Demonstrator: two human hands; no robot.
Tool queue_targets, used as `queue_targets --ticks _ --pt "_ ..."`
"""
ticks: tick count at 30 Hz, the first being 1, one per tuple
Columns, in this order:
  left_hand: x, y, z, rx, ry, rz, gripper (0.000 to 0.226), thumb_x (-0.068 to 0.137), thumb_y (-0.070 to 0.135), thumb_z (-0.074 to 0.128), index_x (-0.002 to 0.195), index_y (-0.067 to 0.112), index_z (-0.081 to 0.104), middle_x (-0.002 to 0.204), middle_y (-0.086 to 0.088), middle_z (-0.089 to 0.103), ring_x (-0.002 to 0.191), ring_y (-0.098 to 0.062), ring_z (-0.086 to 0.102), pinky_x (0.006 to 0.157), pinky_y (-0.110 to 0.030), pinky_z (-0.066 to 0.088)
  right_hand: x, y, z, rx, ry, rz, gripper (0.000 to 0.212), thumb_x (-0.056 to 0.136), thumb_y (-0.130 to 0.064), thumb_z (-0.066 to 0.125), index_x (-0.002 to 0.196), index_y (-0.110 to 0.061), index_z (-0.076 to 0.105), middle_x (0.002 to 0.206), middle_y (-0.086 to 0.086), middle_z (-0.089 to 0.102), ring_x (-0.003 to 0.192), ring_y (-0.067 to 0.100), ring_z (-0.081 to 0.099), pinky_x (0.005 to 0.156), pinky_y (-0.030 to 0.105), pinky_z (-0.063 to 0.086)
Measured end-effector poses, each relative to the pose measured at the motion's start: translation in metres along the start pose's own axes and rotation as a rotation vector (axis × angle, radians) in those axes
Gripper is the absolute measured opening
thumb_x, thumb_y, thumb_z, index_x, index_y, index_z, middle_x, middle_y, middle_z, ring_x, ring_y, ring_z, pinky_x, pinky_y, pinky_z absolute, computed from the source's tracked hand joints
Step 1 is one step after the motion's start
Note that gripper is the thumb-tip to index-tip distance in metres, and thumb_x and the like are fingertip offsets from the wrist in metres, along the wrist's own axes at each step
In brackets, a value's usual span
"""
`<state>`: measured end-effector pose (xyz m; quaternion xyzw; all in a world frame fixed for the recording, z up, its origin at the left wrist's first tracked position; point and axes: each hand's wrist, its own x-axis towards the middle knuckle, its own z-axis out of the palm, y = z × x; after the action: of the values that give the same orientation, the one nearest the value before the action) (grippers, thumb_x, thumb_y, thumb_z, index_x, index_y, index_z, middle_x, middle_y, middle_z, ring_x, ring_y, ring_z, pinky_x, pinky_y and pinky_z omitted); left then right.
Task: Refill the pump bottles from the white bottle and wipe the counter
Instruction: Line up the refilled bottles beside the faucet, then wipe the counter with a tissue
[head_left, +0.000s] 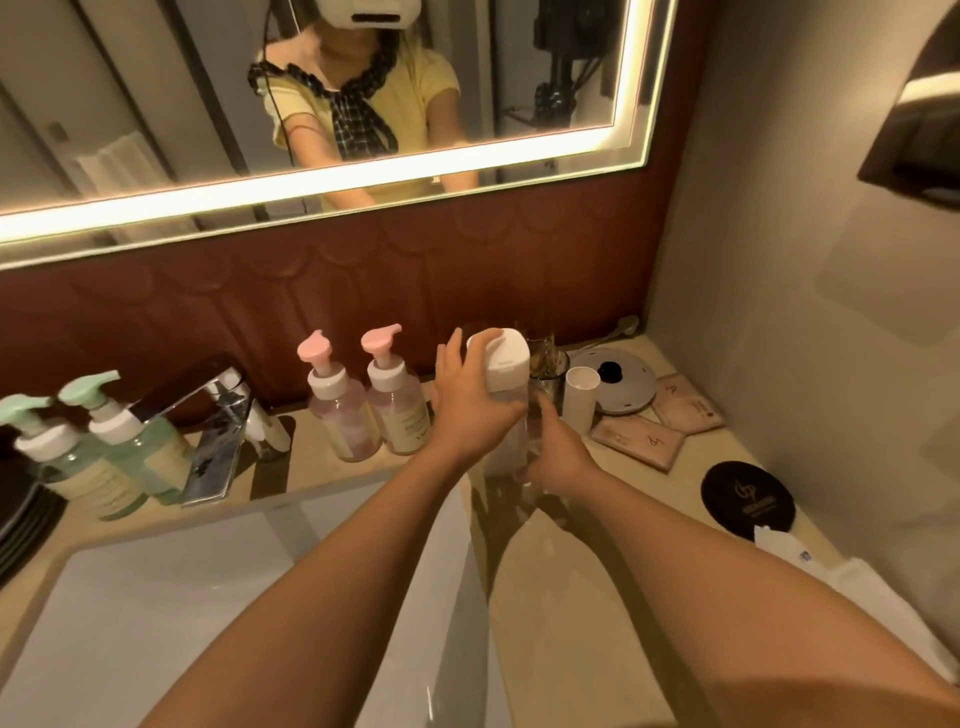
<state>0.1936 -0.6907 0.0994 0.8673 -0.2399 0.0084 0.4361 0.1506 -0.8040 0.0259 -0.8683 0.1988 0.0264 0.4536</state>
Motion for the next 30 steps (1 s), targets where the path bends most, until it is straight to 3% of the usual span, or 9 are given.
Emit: queue_targets --ticks 4,7,11,13,17,22,27,30 --pt "-0.016 0.022 -0.003 0.062 0.1 0.095 0.066 0.075 0.017 0.073 0.132 0.028 0.044 0.155 -0.004 0.02 0.145 -0.025 0.001 0.116 -0.053 0.006 -0.029 0.018 -0.013 0.002 0.033 0.011 0.081 0.077 -0.007 0.074 0.143 -0.027 0.031 0.138 0.003 0.047 0.119 0.026 0.051 0.09 0.039 0.051" --pt "-0.032 0.032 0.007 0.07 0.147 0.214 0.049 0.078 0.018 0.07 0.123 0.028 0.051 0.149 -0.001 0.031 0.145 -0.023 0.005 0.117 -0.052 -0.001 -0.061 0.037 -0.028 -0.011 0.037 -0.025 0.051 0.08 -0.008 0.068 0.126 -0.024 0.053 0.121 0.001 0.058 0.099 0.017 0.059 0.084 0.035 0.053" --pt "-0.055 0.039 0.034 0.114 0.144 0.309 0.035 0.077 0.025 0.061 0.112 0.023 0.06 0.139 -0.002 0.043 0.143 -0.025 0.013 0.112 -0.046 -0.008 -0.113 0.065 -0.044 0.069 0.116 -0.025 0.028 0.086 -0.008 0.061 0.1 -0.031 0.064 0.104 -0.002 0.065 0.092 0.015 0.062 0.074 0.021 0.053" --pt "-0.069 0.043 0.055 0.143 0.051 0.352 0.033 0.079 0.024 0.061 0.112 0.023 0.06 0.137 0.0 0.044 0.141 -0.023 0.015 0.113 -0.047 -0.006 -0.143 0.077 -0.049 0.166 0.162 0.012 0.033 0.089 -0.007 0.058 0.09 -0.04 0.064 0.099 -0.005 0.065 0.091 0.012 0.062 0.068 0.018 0.053" --pt "-0.106 0.045 0.095 0.115 -0.244 0.464 0.031 0.077 0.024 0.058 0.108 0.024 0.059 0.13 0.003 0.048 0.132 -0.022 0.027 0.112 -0.056 0.013 -0.194 0.095 -0.056 0.091 0.269 0.048 0.033 0.089 -0.011 0.055 0.089 -0.042 0.062 0.094 -0.011 0.067 0.089 0.003 0.062 0.08 0.024 0.054" --pt "-0.136 0.037 0.134 0.175 -0.61 0.528 0.038 0.085 0.023 0.06 0.123 0.022 0.055 0.134 0.0 0.049 0.128 -0.022 0.038 0.108 -0.036 0.024 -0.239 0.111 -0.066 -0.041 0.312 0.103 0.022 0.089 -0.018 0.055 0.104 -0.027 0.068 0.095 -0.007 0.068 0.089 0.006 0.061 0.084 0.032 0.051" --pt "-0.149 0.049 0.16 0.347 -0.823 0.623 0.052 0.089 0.032 0.058 0.138 0.024 0.043 0.153 0.002 0.029 0.142 -0.026 0.021 0.114 -0.042 0.019 -0.264 0.129 -0.091 -0.271 0.361 0.249 0.031 0.092 -0.021 0.052 0.122 -0.023 0.061 0.122 -0.003 0.061 0.105 0.013 0.058 0.09 0.031 0.048" --pt "-0.155 0.058 0.161 0.443 -0.896 0.647 0.053 0.093 0.035 0.053 0.142 0.026 0.036 0.158 0.006 0.016 0.145 -0.026 0.008 0.115 -0.047 0.012 -0.26 0.141 -0.107 -0.583 0.205 0.288 0.04 0.095 -0.02 0.045 0.134 -0.025 0.048 0.135 -0.002 0.05 0.117 0.019 0.052 0.092 0.034 0.045"
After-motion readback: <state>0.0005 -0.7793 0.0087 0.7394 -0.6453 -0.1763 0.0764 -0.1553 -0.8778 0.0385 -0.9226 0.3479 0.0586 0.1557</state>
